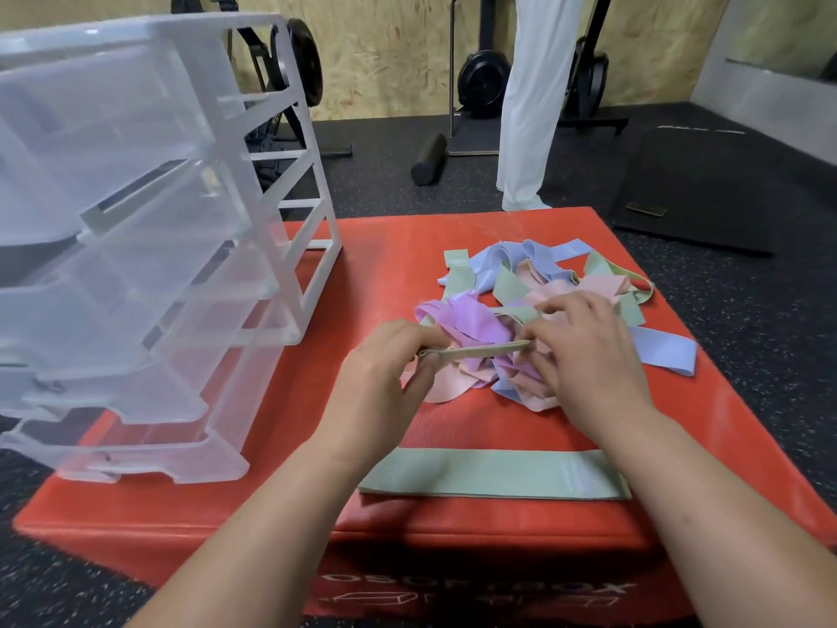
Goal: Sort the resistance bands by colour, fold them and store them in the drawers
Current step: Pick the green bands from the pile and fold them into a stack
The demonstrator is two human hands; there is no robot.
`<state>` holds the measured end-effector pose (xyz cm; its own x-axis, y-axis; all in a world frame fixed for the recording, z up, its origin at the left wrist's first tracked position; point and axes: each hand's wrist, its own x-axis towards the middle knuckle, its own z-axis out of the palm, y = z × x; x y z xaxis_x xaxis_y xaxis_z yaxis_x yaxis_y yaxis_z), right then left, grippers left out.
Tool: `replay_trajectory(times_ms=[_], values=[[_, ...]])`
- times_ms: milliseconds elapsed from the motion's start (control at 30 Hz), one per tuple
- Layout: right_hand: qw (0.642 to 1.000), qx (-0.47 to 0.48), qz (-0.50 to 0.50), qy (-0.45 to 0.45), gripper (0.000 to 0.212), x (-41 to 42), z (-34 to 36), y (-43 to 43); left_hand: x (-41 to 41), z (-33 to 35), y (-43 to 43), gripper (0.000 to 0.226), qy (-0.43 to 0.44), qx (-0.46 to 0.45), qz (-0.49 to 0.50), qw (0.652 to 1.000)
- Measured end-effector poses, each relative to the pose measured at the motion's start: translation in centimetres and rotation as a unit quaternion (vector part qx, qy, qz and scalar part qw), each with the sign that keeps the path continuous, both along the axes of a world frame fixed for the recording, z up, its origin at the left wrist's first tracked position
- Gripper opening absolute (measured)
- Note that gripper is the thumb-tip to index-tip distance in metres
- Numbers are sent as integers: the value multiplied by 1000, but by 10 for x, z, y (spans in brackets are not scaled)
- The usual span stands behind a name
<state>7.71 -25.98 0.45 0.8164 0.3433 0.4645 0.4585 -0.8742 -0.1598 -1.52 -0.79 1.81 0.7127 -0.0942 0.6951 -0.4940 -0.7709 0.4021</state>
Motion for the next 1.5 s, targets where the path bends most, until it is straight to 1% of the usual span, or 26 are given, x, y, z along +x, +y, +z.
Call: replay_trajectory(times_ms=[100,167,333,500,600,667,733,867,967,1033,1100,1167,1233,1300,1400,1500], values=[[999,13,-39,-13,14,5,0,-8,0,0,8,18,10,-23,18,1000],[998,12,-56,-17,15,8,2,-15,1,-1,14,20,32,-58,37,997],[996,34,-75,-19,13,11,7,-30,3,1,24,25,84,-125,80,985],[996,24,-83,-36,12,9,20,-40,6,5,24,27,73,-184,102,975],[998,39,-43,-20,10,11,25,-49,8,6,24,26,76,-203,100,971],[997,69,-7,13,8,8,32,-51,8,6,24,25,76,-205,102,970],[993,107,7,54,6,3,38,-55,8,7,25,24,82,-214,109,967],[976,179,14,124,16,-3,40,-70,8,7,30,22,102,-250,130,954],[955,243,25,170,21,-7,40,-77,5,8,31,19,128,-285,132,941],[930,299,46,208,24,-13,39,-80,1,7,34,18,149,-309,133,930],[894,360,62,259,26,-20,38,-82,-4,6,37,18,179,-329,136,917],[874,378,58,299,27,-26,34,-84,-9,2,40,17,218,-339,139,905],[864,383,48,324,26,-34,30,-84,-16,-2,42,17,254,-329,141,899],[866,375,24,329,26,-40,25,-85,-22,-8,45,17,282,-290,152,902],[881,328,-1,341,26,-46,14,-87,-31,-13,49,15,317,-191,174,912],[910,253,-11,329,25,-51,6,-85,-39,-14,48,15,334,-107,181,919]])
